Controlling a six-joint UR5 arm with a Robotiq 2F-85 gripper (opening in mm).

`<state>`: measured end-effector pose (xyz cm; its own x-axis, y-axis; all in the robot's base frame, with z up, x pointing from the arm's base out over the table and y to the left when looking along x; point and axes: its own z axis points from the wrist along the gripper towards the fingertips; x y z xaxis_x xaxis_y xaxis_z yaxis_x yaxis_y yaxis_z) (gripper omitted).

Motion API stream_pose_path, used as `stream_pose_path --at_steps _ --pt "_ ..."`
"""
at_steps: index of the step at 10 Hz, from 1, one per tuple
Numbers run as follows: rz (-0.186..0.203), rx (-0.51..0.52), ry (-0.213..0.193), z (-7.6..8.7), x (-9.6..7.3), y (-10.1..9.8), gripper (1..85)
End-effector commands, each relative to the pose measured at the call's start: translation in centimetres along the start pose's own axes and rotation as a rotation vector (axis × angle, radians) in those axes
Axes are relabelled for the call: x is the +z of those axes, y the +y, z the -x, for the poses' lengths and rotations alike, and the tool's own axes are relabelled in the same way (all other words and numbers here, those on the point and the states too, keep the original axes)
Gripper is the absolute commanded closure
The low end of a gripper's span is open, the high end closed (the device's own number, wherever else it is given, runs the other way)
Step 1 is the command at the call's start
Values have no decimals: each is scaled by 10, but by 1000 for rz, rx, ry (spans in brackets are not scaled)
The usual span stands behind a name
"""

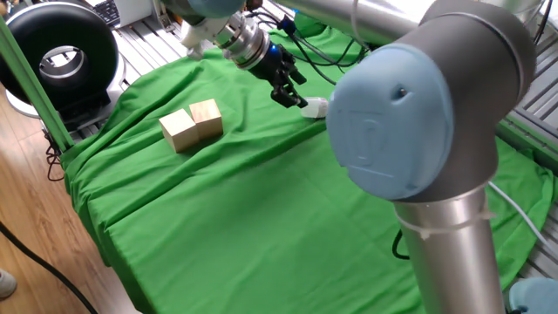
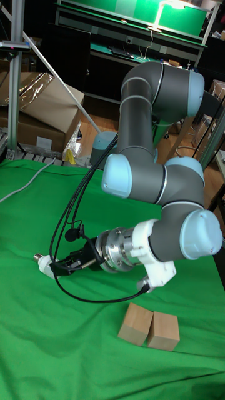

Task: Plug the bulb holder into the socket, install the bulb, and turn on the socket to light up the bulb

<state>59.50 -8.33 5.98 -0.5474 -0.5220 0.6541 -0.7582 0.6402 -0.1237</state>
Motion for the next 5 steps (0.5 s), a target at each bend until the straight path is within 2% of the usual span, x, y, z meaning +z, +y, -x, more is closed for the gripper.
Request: stream_pose_path --at_steps 1,3,5 --pt "13 3 10 9 12 1 230" --pt "24 -4 16 8 12 4 227" --pt "16 2 22 13 17 3 227"
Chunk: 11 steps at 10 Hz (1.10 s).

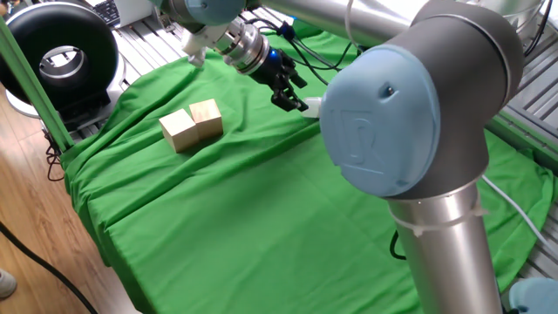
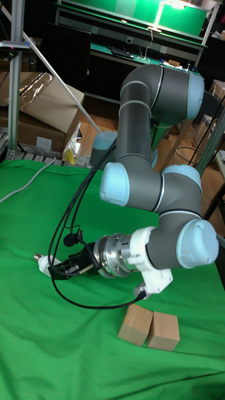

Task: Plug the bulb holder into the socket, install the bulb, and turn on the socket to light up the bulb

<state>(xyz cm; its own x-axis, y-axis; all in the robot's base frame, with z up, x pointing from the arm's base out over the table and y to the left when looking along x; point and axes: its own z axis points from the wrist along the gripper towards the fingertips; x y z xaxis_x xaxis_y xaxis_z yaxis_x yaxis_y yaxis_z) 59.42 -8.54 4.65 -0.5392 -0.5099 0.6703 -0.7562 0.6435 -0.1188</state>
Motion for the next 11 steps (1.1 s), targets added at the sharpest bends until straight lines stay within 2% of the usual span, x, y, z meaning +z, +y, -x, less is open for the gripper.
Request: stream_pose_path --at_steps 1,3,4,9,10,11 --pt "5 -2 7 5 6 1 227" --pt "14 -24 12 3 5 4 220" --pt "-16 -22 26 2 7 -3 213" --pt "-33 -9 21 12 7 0 197" --pt "-25 -11 28 6 5 2 197" --pt "-12 -16 40 -8 0 4 197"
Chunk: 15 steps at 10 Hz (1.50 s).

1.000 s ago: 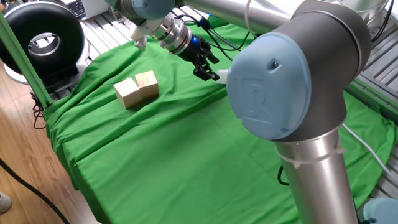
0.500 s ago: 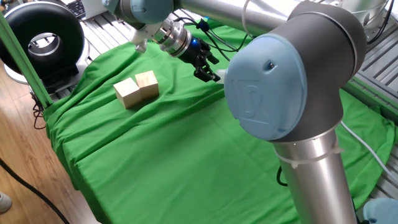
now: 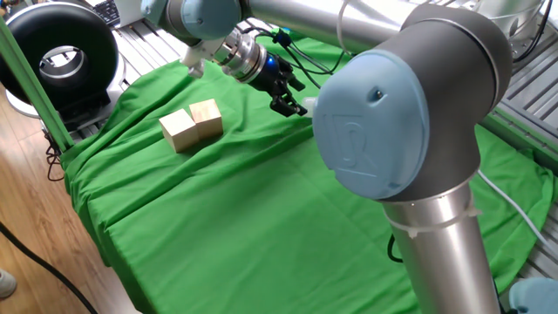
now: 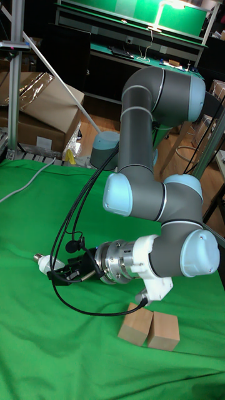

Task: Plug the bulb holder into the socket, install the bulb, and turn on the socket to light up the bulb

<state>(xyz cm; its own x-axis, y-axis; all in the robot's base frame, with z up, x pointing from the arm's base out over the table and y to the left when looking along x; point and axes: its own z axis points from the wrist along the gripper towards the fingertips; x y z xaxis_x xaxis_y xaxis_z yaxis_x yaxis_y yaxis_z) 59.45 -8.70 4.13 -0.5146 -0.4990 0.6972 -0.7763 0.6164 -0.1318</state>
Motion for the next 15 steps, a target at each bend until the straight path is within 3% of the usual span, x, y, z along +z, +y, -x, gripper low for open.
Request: stream_pose_path --at_steps 1,2,4,5,6,7,8,9,11,13,15 --pt "3 -17 58 -24 -4 0 197" --pt "-31 -40 120 -40 -6 -9 197" --pt "-18 -81 163 -51 -7 -6 200" --pt "-37 -84 175 -54 -8 -12 197" --pt "9 -68 174 -54 -8 1 197" --pt "7 -51 180 -53 -9 1 180" --pt "-15 -28 202 -41 -17 0 180" --pt "-46 -8 208 -28 -19 1 180" --pt "-37 -13 199 -17 -15 5 90" --pt "-30 -32 188 -17 -10 6 70" --pt "23 -36 165 -11 5 22 80"
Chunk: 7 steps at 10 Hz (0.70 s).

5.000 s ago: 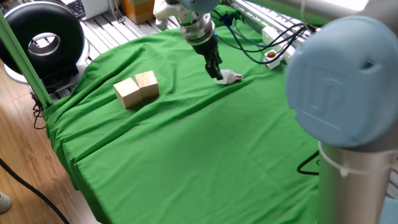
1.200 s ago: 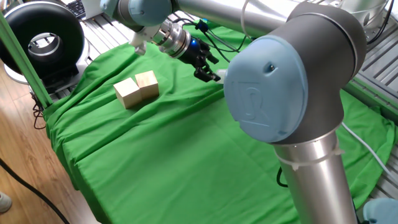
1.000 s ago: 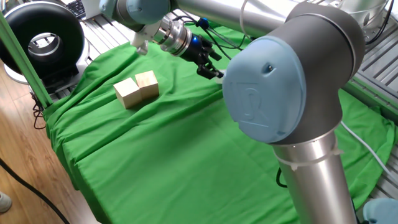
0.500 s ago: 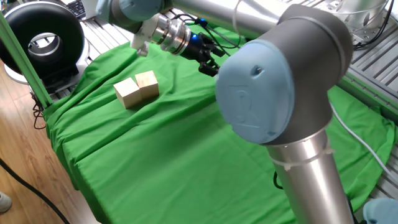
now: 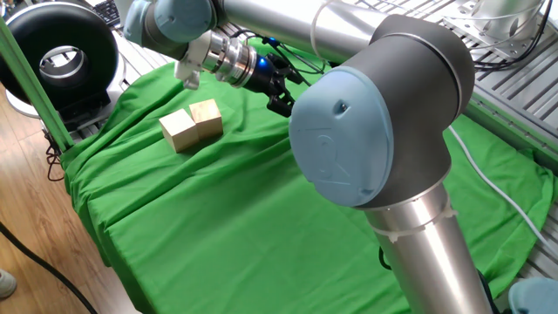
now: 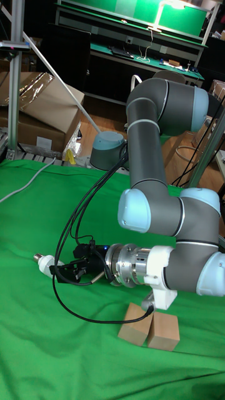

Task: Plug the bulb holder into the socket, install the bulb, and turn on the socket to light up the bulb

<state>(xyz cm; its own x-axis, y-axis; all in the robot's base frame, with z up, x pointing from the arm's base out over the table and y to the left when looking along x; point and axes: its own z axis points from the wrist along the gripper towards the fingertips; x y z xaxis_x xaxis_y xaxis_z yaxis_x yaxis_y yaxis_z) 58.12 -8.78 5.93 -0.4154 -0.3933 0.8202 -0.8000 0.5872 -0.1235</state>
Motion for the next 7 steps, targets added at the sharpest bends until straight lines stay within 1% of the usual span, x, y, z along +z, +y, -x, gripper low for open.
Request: stream_pose_path --at_steps 1,2,3,5,7 --pt "53 -5 -15 8 12 19 93" --pt "31 0 4 0 12 14 113" --pt "13 0 5 0 12 9 120" --pt "-25 -1 5 7 12 -2 130" --pt "-42 -35 -5 16 5 -5 137"
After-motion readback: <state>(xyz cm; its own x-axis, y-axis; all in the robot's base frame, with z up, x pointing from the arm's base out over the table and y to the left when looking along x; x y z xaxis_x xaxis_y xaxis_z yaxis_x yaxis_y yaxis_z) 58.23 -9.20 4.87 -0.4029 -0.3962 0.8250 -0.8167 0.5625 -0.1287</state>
